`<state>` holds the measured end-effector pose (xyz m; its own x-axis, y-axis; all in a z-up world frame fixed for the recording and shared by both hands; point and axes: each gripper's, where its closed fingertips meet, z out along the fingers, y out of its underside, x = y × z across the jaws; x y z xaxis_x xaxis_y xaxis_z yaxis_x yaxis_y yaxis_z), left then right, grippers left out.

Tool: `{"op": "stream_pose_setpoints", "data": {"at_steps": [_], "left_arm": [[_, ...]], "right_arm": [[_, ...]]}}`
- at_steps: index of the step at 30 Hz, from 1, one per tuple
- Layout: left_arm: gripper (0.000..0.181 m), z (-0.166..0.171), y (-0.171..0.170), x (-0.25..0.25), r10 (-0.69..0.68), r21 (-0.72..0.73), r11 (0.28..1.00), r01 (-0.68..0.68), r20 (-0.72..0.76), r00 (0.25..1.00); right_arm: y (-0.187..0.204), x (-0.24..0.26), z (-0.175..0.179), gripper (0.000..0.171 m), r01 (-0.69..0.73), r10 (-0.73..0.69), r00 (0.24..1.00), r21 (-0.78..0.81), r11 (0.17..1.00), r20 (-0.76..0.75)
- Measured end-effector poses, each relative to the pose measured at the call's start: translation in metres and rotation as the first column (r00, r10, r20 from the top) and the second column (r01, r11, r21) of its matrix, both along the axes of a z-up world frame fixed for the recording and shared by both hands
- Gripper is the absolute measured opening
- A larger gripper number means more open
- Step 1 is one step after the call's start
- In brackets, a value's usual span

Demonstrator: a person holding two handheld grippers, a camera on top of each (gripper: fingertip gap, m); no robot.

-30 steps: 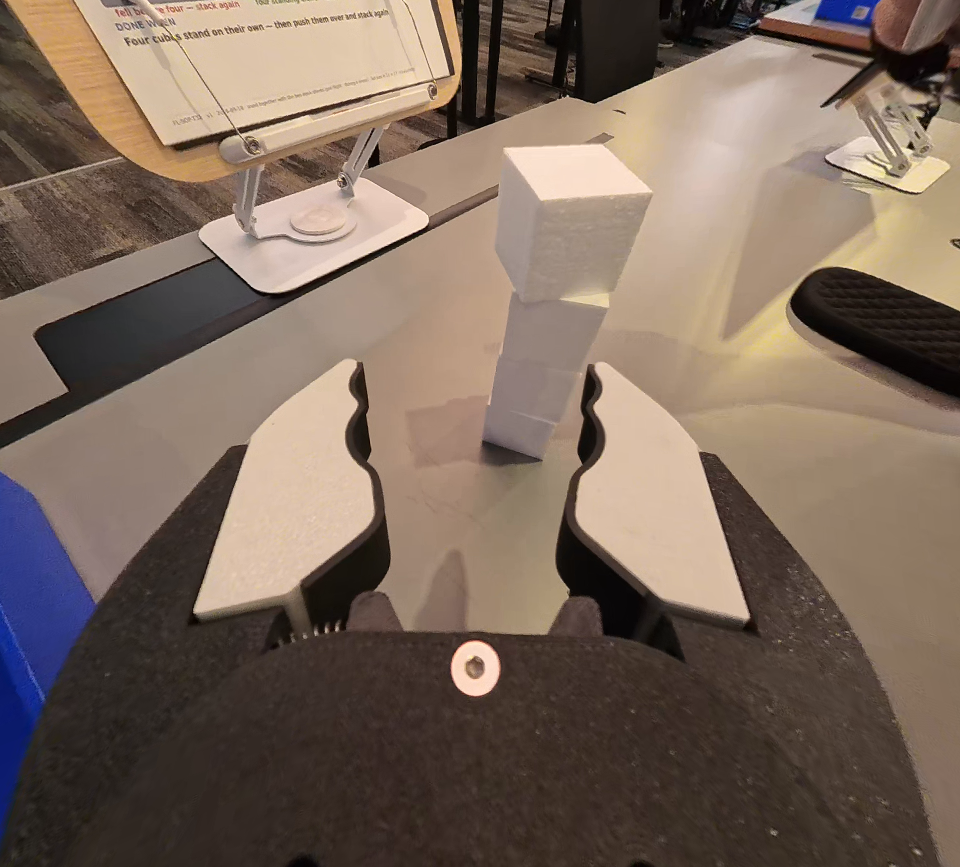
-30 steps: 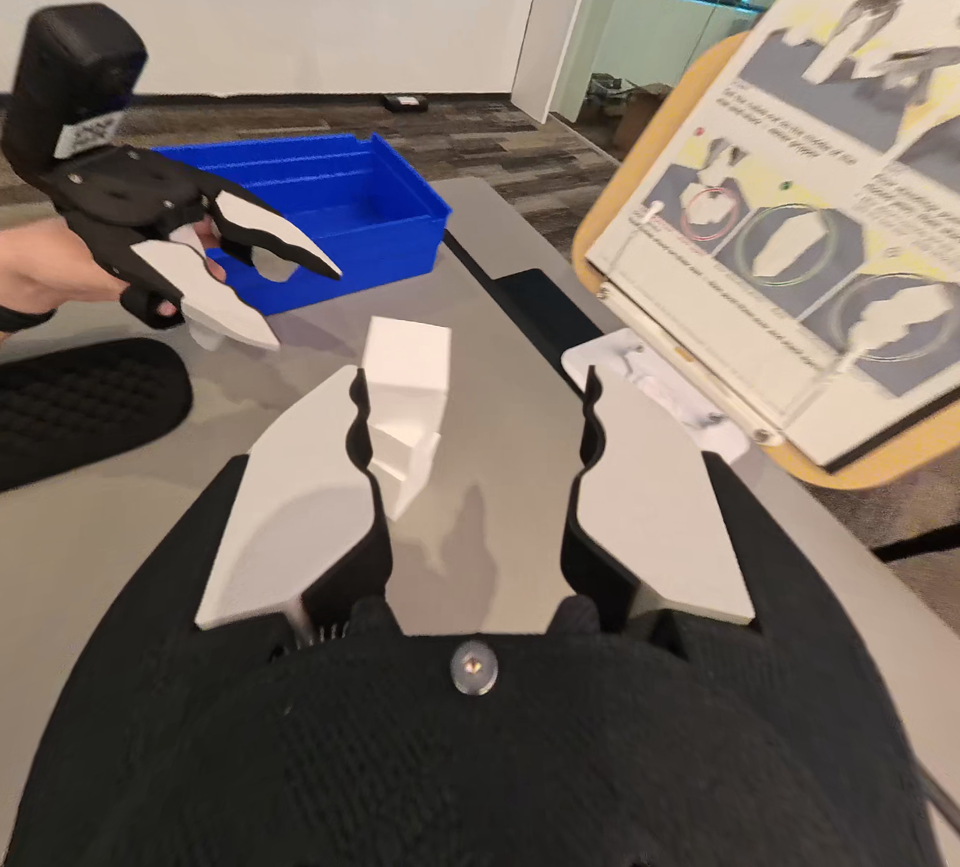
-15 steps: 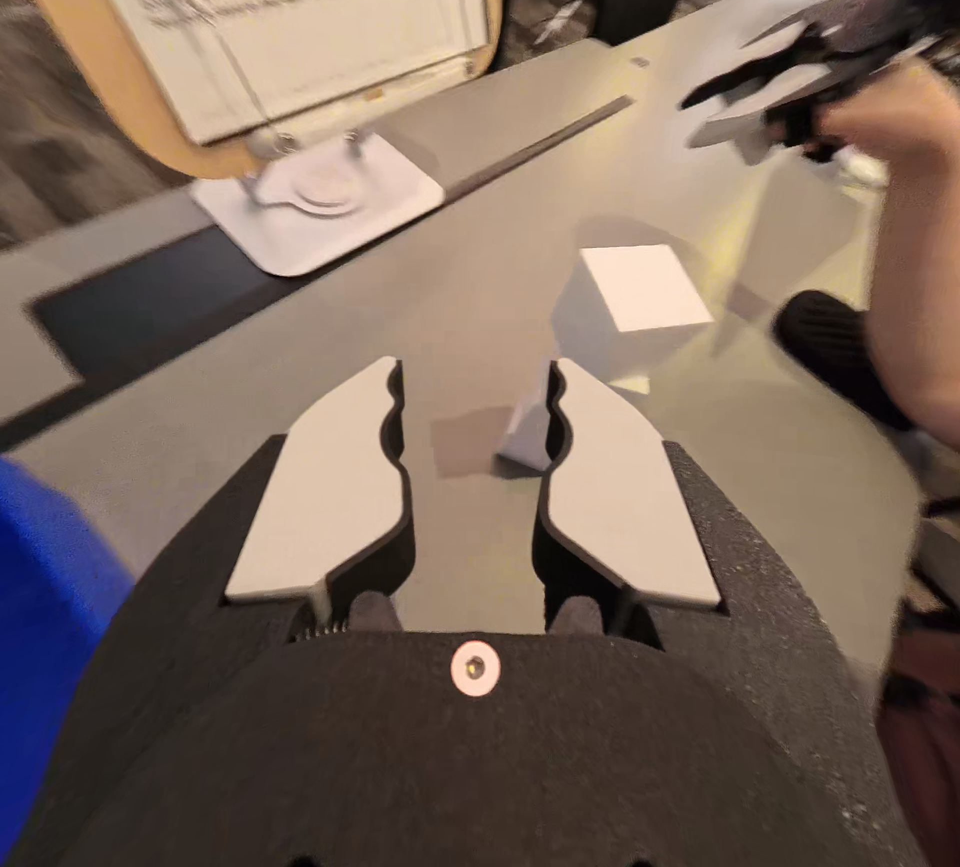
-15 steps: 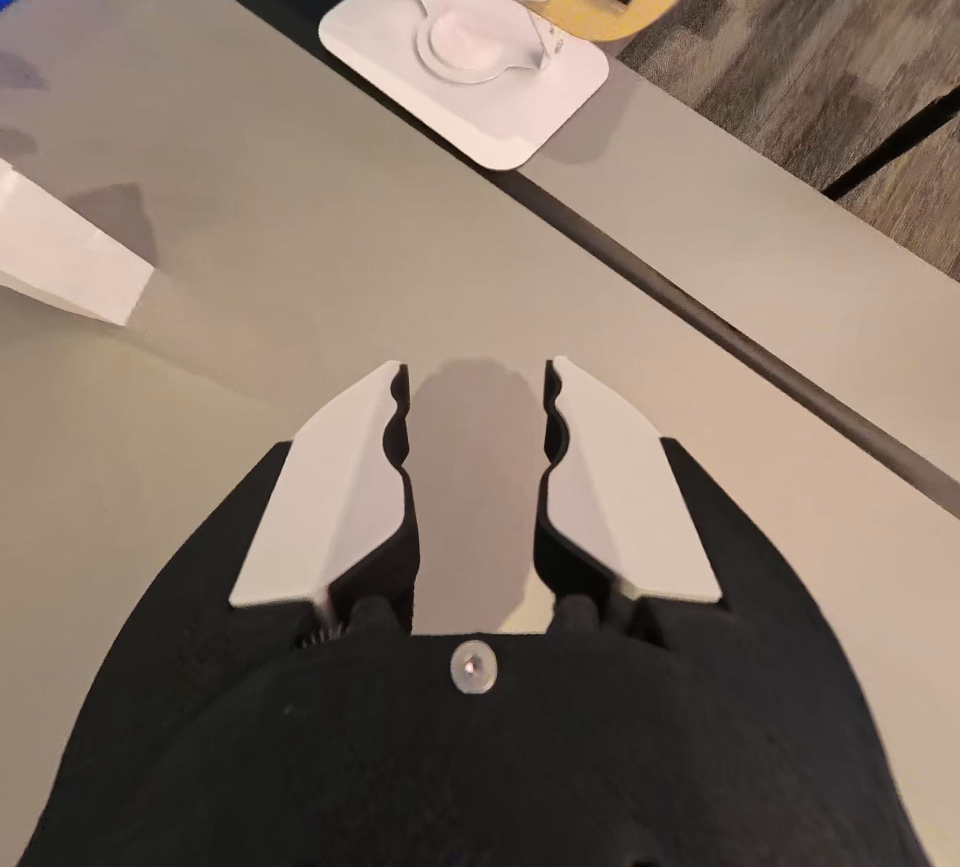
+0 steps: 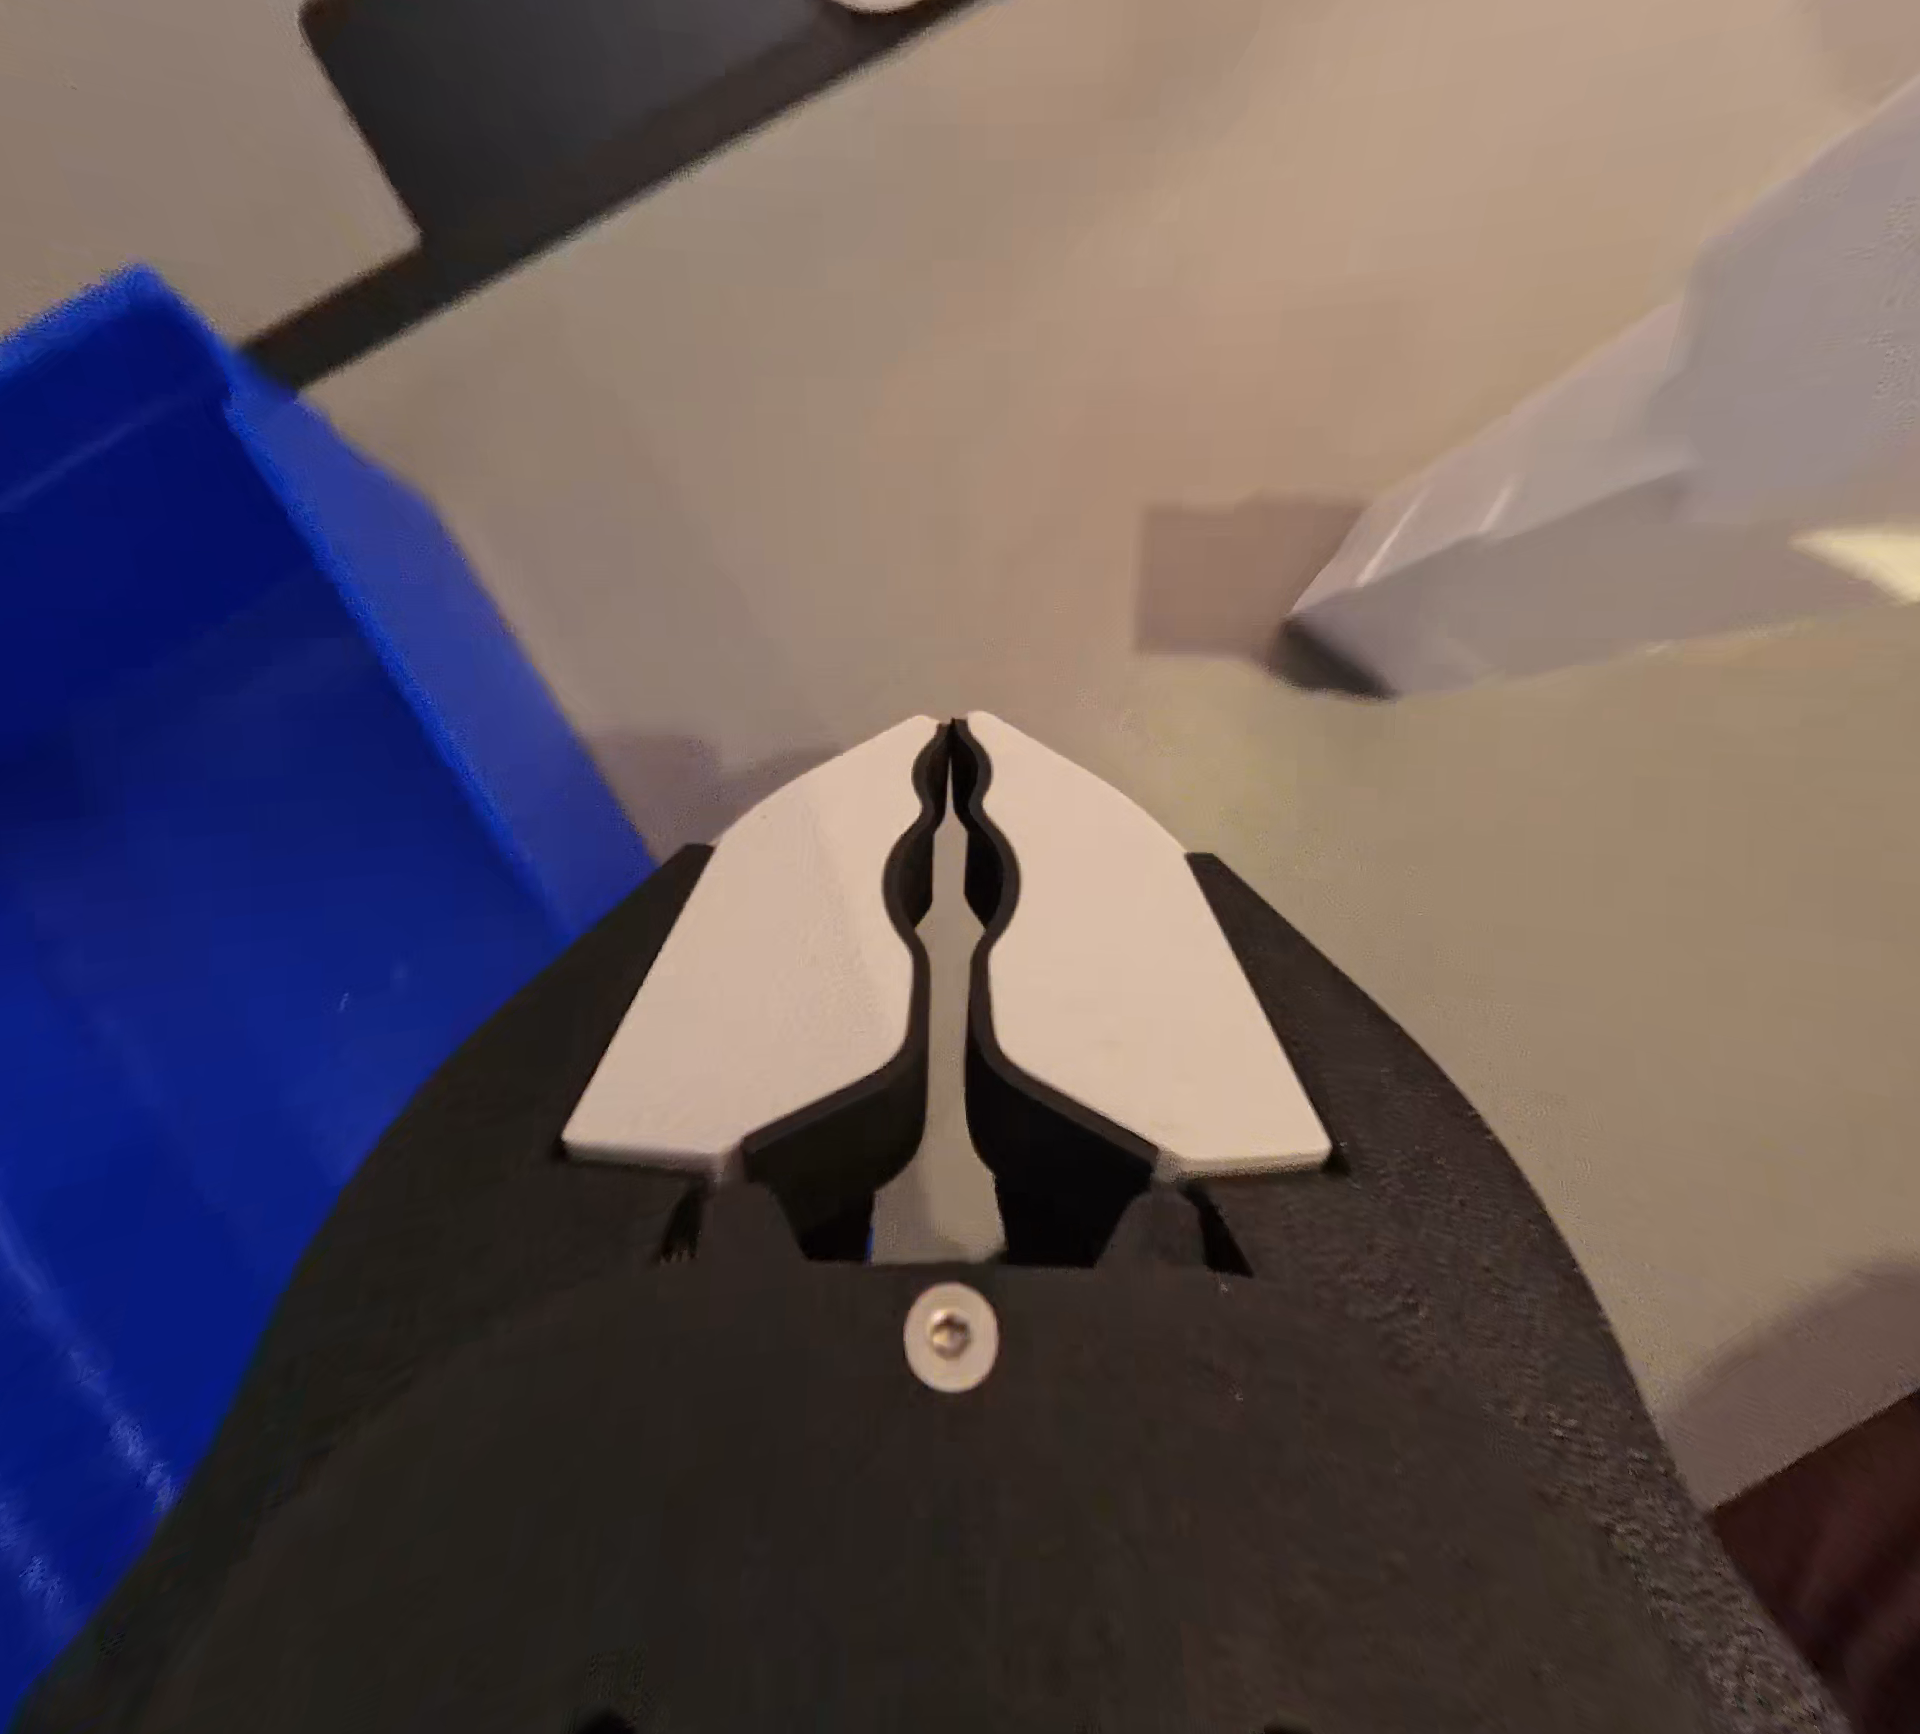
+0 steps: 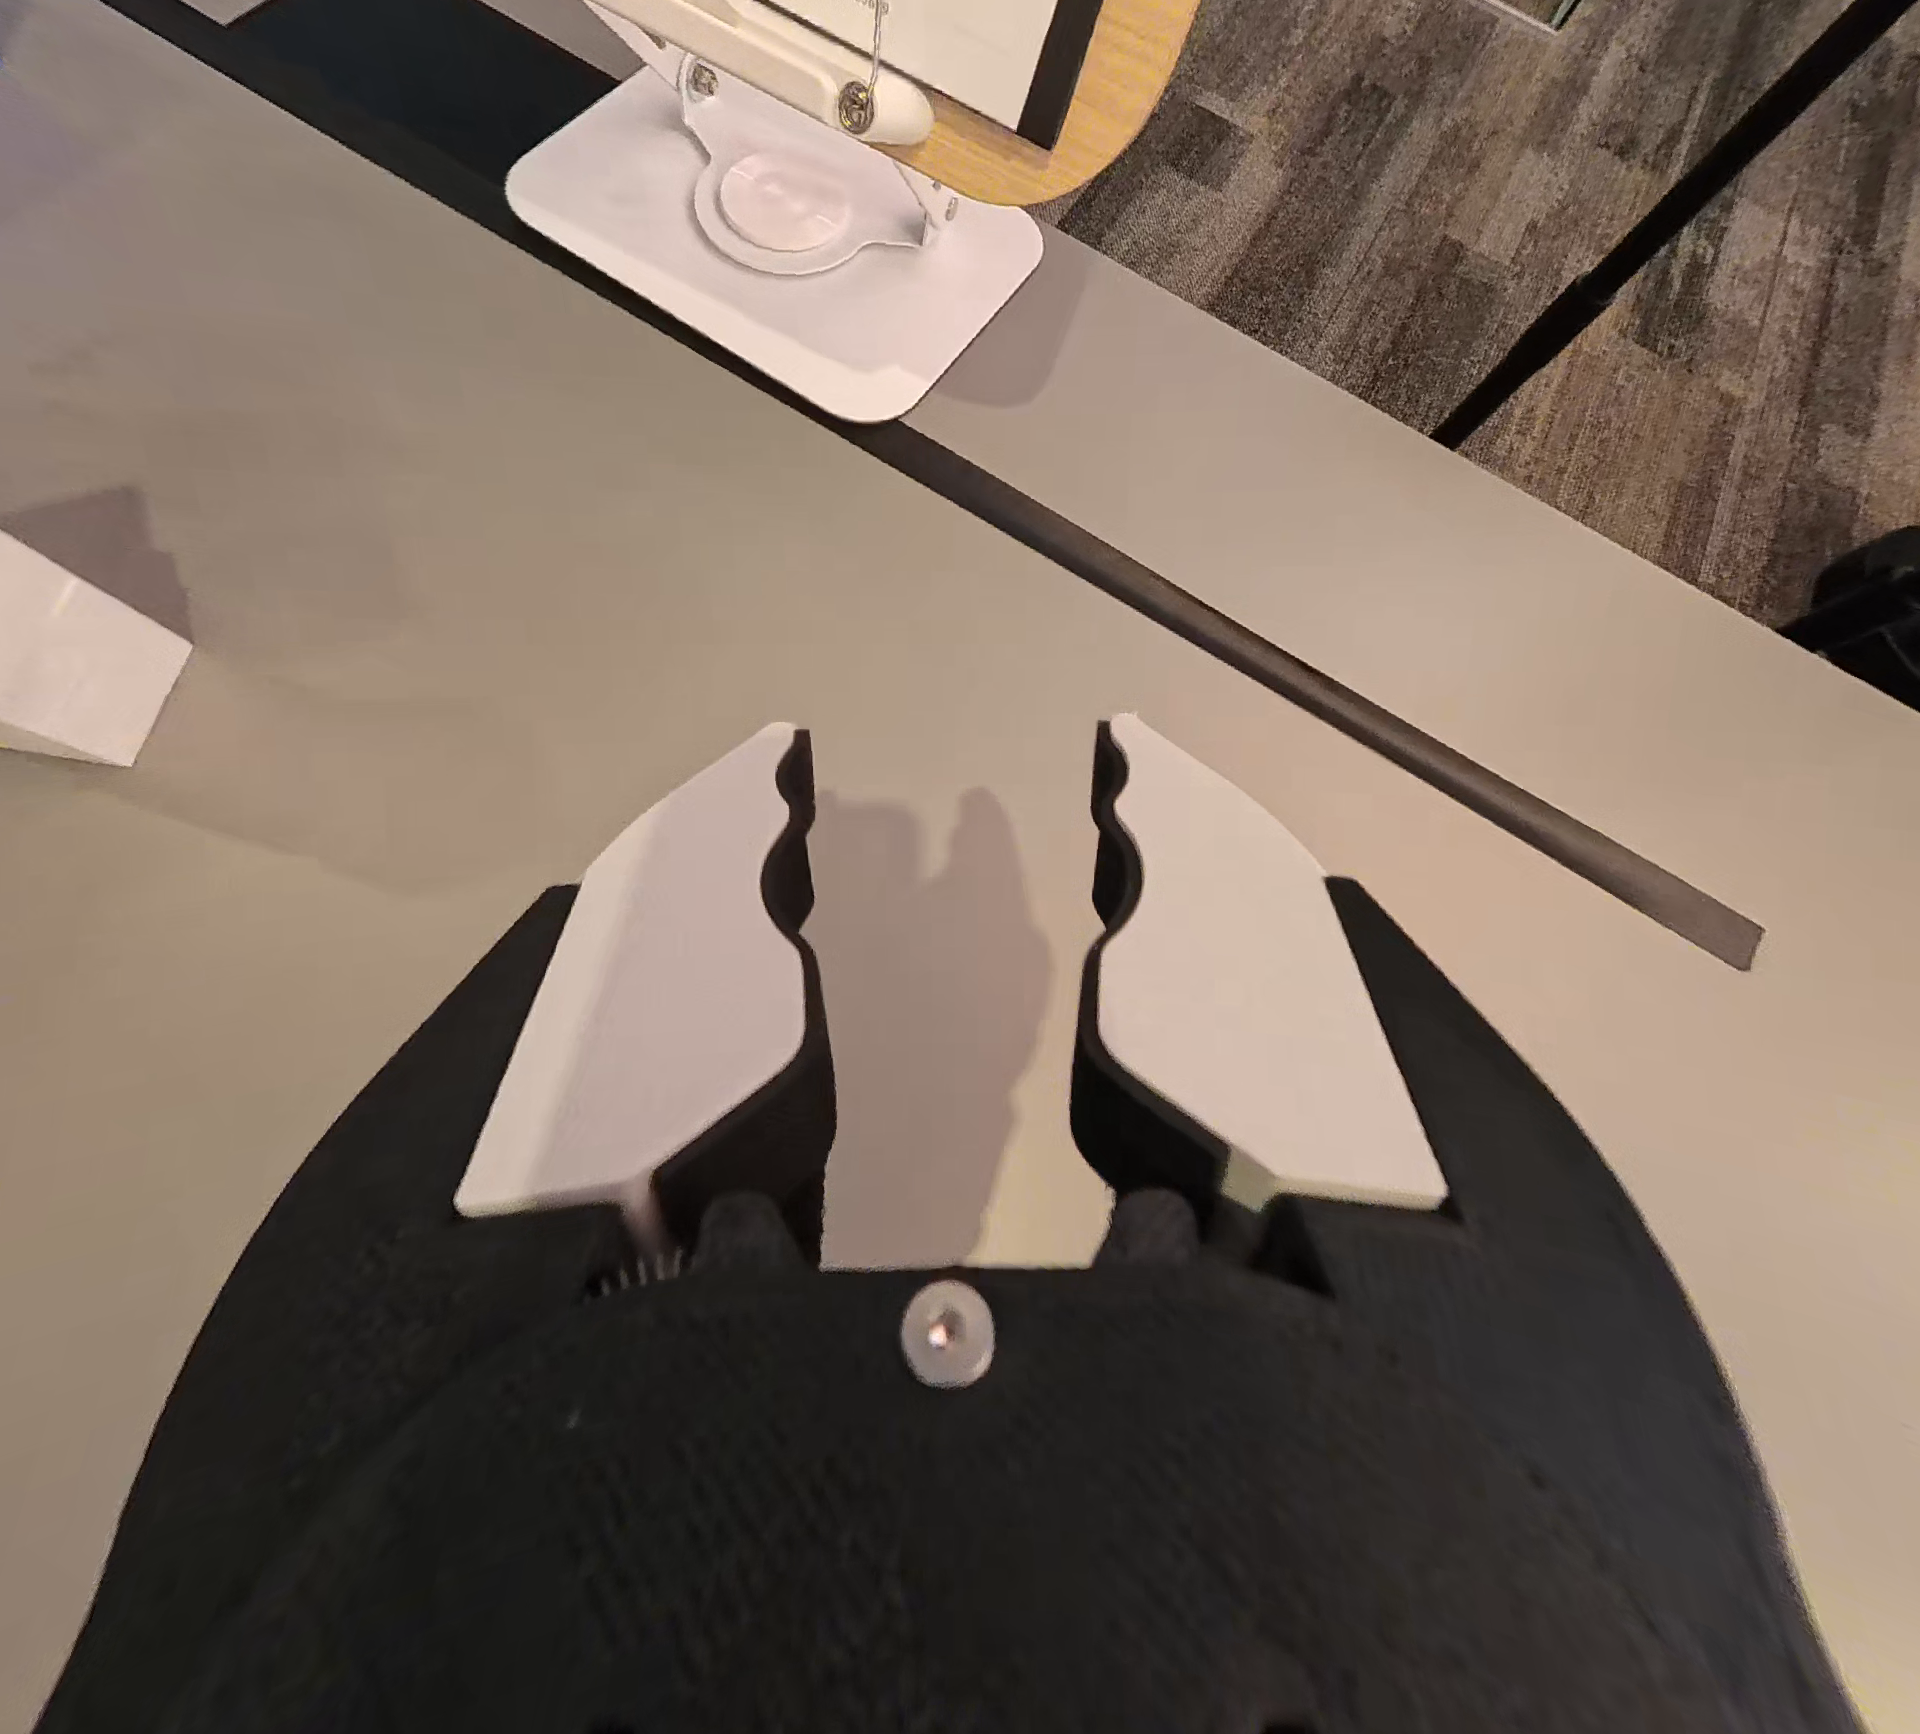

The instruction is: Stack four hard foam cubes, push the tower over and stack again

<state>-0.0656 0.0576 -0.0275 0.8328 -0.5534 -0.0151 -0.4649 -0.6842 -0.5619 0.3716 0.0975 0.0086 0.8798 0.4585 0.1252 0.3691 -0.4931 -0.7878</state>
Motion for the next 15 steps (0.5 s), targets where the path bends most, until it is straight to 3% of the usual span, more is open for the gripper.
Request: {"op": "stream_pose_setpoints", "data": {"at_steps": [5,11,15], "left_arm": [[0.0,-0.022,-0.01,0.004,-0.014,-0.067,0.998,0.002,-0.184,0.983],[0.0,-0.053,-0.012,0.058,-0.166,-0.116,0.983,0.141,-0.241,0.956],[0.0,-0.052,-0.001,0.115,-0.238,0.04,0.966,0.254,-0.231,0.943]], "right_arm": [[-0.012,0.015,0.014,0.053,0.043,-0.044,0.999,0.018,0.999,0.028],[-0.023,0.019,0.032,0.052,0.024,-0.022,0.999,0.049,0.999,-0.044],[-0.023,0.017,0.036,0.052,0.01,-0.006,0.998,0.06,0.998,-0.062]]}}
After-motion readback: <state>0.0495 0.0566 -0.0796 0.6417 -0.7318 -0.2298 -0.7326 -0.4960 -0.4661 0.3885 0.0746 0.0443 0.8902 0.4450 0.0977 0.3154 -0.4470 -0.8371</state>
